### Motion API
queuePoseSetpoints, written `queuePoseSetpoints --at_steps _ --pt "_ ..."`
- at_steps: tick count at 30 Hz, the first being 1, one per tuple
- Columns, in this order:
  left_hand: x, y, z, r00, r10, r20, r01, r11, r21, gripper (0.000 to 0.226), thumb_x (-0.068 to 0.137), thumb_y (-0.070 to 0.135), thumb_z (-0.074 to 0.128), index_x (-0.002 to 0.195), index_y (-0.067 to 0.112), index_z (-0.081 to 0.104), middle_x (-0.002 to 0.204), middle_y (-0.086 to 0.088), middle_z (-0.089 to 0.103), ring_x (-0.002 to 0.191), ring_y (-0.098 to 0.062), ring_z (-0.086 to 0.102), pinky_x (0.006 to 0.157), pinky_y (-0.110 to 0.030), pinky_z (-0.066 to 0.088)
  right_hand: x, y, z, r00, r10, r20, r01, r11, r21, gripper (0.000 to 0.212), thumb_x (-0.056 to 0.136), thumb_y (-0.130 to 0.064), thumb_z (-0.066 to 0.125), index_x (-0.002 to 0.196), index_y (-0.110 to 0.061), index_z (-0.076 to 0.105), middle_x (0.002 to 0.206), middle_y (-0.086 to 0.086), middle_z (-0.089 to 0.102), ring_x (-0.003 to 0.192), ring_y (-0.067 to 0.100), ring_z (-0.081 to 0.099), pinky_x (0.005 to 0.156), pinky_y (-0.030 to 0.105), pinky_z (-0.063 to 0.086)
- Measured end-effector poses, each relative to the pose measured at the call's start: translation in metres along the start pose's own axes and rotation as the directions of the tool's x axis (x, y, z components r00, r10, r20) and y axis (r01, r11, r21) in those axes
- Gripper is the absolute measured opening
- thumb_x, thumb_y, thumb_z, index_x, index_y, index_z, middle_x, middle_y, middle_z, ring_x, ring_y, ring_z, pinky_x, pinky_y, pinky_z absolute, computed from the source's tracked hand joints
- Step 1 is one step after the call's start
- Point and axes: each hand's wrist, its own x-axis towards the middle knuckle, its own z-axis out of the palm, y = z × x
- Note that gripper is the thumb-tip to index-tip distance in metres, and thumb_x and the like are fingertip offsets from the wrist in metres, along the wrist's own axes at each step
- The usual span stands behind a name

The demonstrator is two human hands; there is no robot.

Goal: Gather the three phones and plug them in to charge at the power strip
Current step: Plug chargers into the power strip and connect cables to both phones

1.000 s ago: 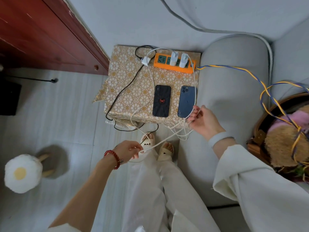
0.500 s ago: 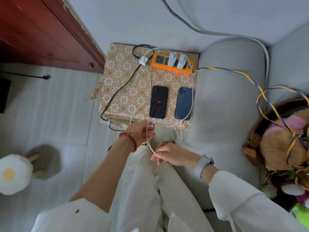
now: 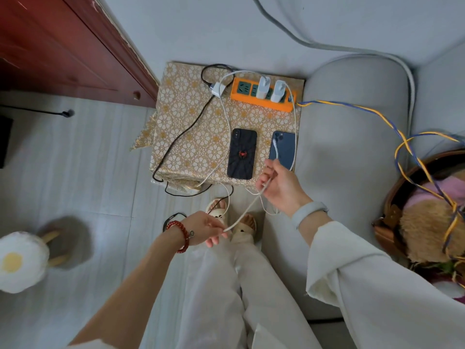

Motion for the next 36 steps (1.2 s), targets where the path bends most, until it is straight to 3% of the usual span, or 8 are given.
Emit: queuePoseSetpoints --at_steps 3,8,13,18,23,29,34,36 --pt "0.010 -0.011 -0.002 0.996 -0.077 -0.052 0.079 0.996 0.034 0.022 0.090 0.017 0.048 0.095 0.014 0.068 0.079 0.004 0.065 0.076 -0.013 0.062 0.084 -0.029 0.051 0.011 -0.010 -0.001 0.982 -0.153 -0.111 0.130 0.973 -0.191 0.017 0.098 -0.022 0.034 0.098 -0.019 0.051 0.046 -0.006 0.029 0.039 0.009 0.026 0.046 0.023 0.027" --pt "0.038 -0.010 -0.012 0.945 -0.117 -0.305 0.134 0.990 0.037 0.033 0.091 0.022 0.043 0.119 0.015 0.058 0.128 -0.008 0.058 0.116 -0.024 0.053 0.099 -0.033 0.041 0.031 -0.002 -0.005 0.939 -0.305 -0.161 0.176 0.826 -0.536 0.018 0.097 -0.016 0.036 0.106 -0.009 0.050 0.060 0.000 0.037 0.047 0.013 0.035 0.048 0.023 0.035" --pt "0.078 0.017 -0.031 0.887 -0.099 -0.450 0.059 0.993 -0.100 0.036 0.091 0.016 0.040 0.126 0.011 0.049 0.131 -0.009 0.055 0.115 -0.024 0.054 0.097 -0.032 0.041 0.059 0.014 -0.001 0.946 -0.287 -0.154 0.147 0.798 -0.584 0.012 0.097 -0.014 0.035 0.102 -0.005 0.043 0.096 0.016 0.064 0.081 0.025 0.060 0.074 0.035 0.048" --pt "0.126 0.042 -0.044 0.869 -0.050 -0.493 0.024 0.998 -0.058 0.044 0.091 0.010 0.038 0.134 0.005 0.038 0.142 -0.016 0.041 0.125 -0.031 0.045 0.104 -0.039 0.038 0.088 0.024 0.005 0.919 -0.340 -0.199 0.156 0.779 -0.608 0.019 0.098 -0.014 0.030 0.106 -0.005 0.045 0.126 0.014 0.054 0.117 0.030 0.051 0.102 0.046 0.042" --pt "0.159 0.044 -0.040 0.882 -0.126 -0.453 0.094 0.991 -0.093 0.038 0.087 0.008 0.037 0.123 0.001 0.042 0.128 -0.023 0.046 0.105 -0.038 0.053 0.085 -0.041 0.046 0.110 0.032 -0.003 0.919 -0.332 -0.213 0.160 0.807 -0.569 0.025 0.097 -0.011 0.030 0.114 -0.007 0.047 0.116 0.006 0.053 0.103 0.019 0.051 0.087 0.032 0.040" --pt "0.165 0.042 -0.041 0.878 -0.165 -0.450 0.041 0.961 -0.272 0.043 0.087 0.014 0.042 0.129 0.008 0.038 0.128 -0.017 0.050 0.105 -0.031 0.054 0.091 -0.040 0.046 0.113 0.030 -0.008 0.898 -0.343 -0.277 0.190 0.868 -0.459 0.017 0.096 -0.007 0.030 0.095 -0.011 0.046 0.114 0.010 0.057 0.104 0.020 0.053 0.074 0.024 0.042" --pt "0.153 0.045 -0.041 0.882 -0.080 -0.464 -0.074 0.950 -0.304 0.027 0.089 0.016 0.047 0.109 0.001 0.055 0.101 -0.018 0.063 0.086 -0.026 0.058 0.073 -0.034 0.049 0.100 0.016 -0.018 0.906 -0.347 -0.242 0.175 0.828 -0.533 0.023 0.095 -0.009 0.034 0.080 -0.020 0.048 0.111 0.018 0.064 0.095 0.028 0.062 0.090 0.044 0.050" --pt "0.147 0.048 -0.045 0.899 -0.104 -0.425 -0.089 0.907 -0.411 0.024 0.090 0.014 0.048 0.109 0.001 0.054 0.096 -0.013 0.061 0.081 -0.022 0.058 0.066 -0.029 0.052 0.084 0.015 -0.018 0.918 -0.339 -0.204 0.186 0.825 -0.533 0.019 0.093 -0.010 0.038 0.082 -0.016 0.052 0.091 0.013 0.067 0.084 0.026 0.063 0.088 0.044 0.050"
